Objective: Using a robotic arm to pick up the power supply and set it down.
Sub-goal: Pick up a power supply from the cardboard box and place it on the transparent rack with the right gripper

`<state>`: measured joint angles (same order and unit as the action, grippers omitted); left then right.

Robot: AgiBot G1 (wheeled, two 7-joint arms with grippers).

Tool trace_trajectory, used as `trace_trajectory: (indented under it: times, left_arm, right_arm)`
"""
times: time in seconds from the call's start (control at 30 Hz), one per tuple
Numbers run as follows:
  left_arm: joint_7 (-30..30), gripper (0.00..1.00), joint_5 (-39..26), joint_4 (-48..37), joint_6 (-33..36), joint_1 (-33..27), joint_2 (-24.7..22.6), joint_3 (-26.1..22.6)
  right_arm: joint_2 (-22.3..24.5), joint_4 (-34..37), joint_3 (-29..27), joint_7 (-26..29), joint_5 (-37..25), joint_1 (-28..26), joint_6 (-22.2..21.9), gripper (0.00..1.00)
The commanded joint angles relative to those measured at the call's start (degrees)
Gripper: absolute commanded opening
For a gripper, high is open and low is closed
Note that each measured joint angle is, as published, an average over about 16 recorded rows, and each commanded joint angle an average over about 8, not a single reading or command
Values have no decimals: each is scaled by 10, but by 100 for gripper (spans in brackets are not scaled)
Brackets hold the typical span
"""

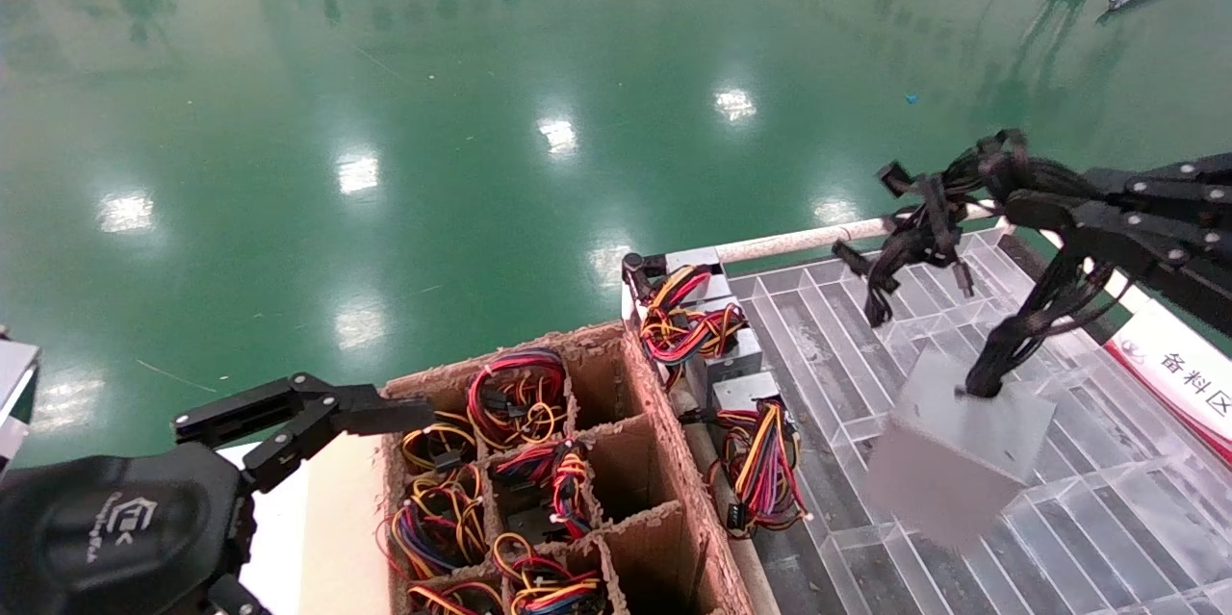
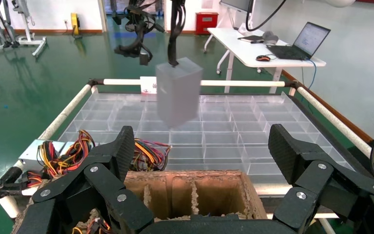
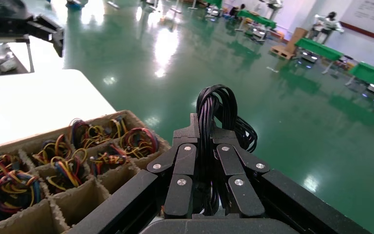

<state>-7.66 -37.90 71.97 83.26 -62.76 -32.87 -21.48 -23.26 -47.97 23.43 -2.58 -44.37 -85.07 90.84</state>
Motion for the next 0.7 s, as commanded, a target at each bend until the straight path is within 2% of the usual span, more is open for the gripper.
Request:
trace_trajectory:
  times: [0.03,0.33,0.7]
  left_arm:
    - [0,100,0,0,0,0,0,0]
    - [0,100,0,0,0,0,0,0]
    - [0,100,0,0,0,0,0,0]
  right_arm:
    - [3,15,7,-8,7,0,0,0]
    - [-4,46,53,-22,1,-3,-1,0]
    - [-40,76,108,-29,13,9,1,0]
